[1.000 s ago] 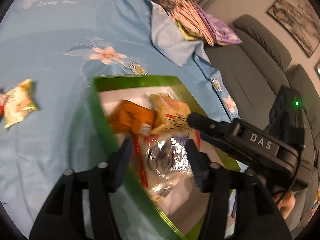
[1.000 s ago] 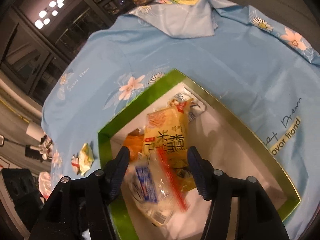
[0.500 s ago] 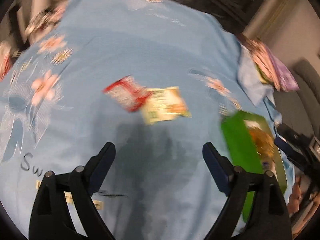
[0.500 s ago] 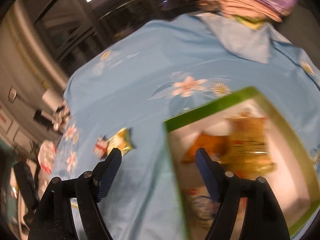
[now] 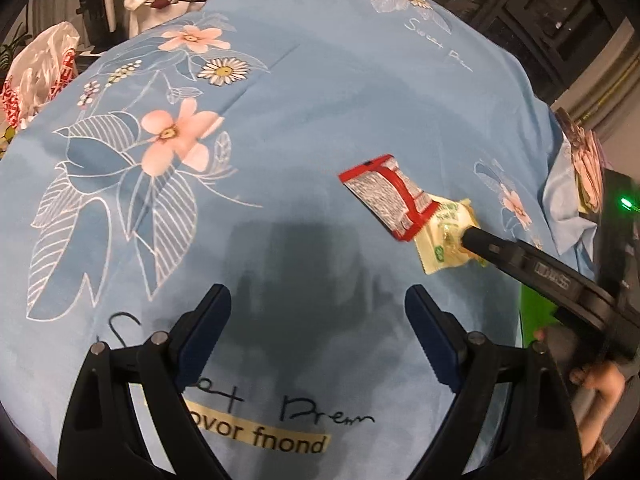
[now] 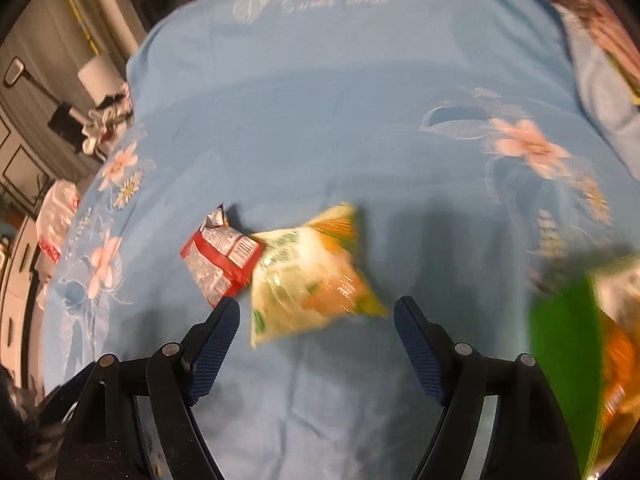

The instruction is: Organize snacks

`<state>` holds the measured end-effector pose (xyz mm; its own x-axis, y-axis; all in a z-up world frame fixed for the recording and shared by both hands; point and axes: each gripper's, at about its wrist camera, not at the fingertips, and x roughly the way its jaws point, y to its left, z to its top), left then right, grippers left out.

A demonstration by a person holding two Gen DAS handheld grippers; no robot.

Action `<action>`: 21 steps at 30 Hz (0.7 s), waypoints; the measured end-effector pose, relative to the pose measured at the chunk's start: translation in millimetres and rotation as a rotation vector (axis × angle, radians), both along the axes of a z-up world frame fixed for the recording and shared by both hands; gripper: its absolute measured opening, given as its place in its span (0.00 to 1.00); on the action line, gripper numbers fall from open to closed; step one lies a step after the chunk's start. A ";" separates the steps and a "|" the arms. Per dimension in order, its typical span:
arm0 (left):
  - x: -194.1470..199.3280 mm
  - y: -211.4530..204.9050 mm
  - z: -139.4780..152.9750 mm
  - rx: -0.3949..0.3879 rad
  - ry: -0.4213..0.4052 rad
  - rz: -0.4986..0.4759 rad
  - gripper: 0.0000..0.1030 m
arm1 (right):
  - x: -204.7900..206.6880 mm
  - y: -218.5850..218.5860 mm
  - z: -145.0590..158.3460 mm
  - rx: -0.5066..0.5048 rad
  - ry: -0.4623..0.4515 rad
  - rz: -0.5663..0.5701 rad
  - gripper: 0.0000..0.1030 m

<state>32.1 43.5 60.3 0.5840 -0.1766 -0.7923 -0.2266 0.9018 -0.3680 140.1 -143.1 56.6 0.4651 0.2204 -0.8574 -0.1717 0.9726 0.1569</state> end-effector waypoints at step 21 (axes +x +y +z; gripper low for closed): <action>3.6 -0.9 -4.4 -0.010 0.021 -0.028 0.86 | -51.5 -15.2 6.0 0.164 0.063 0.015 0.41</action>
